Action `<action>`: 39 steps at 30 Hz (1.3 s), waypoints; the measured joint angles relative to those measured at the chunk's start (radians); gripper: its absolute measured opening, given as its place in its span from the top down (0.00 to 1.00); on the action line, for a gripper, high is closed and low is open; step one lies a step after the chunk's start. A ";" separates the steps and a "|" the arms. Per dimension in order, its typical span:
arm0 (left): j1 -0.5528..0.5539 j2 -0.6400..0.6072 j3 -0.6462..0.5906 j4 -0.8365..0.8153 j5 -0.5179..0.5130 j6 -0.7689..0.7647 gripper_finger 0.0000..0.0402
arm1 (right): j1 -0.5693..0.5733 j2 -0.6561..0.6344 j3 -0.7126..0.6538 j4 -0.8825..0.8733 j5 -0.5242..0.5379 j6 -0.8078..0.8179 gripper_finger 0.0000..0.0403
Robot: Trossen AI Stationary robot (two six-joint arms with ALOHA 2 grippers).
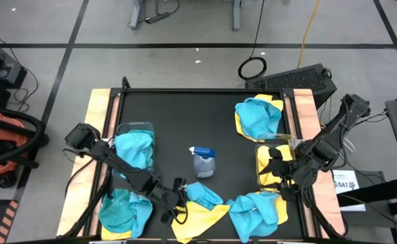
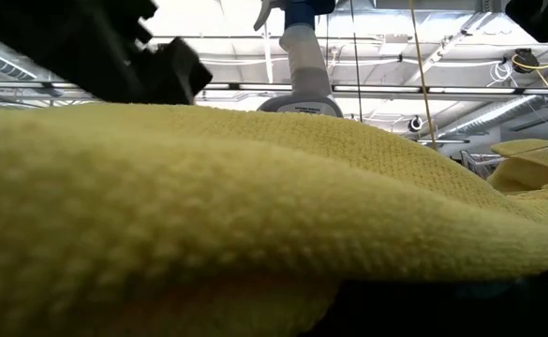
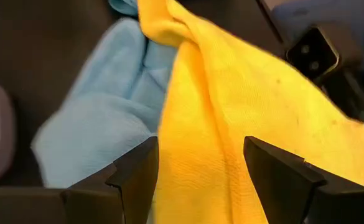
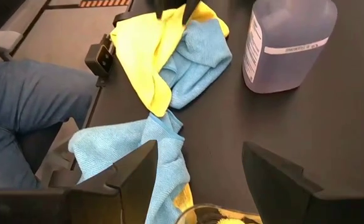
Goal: Sort microfiber towel by color & place in baskets
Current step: Put the yellow microfiber cloth into the right transparent bin
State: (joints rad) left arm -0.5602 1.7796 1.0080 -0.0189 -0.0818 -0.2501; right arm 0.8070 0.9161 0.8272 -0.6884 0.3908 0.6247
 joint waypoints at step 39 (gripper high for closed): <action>-0.037 0.081 0.056 0.074 0.075 0.140 0.98 | 0.000 0.023 0.000 0.037 0.003 -0.027 0.44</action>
State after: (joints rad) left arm -0.5972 1.8608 1.0636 0.0553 -0.0069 -0.1098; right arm 0.8070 0.9386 0.8268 -0.6519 0.3935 0.5976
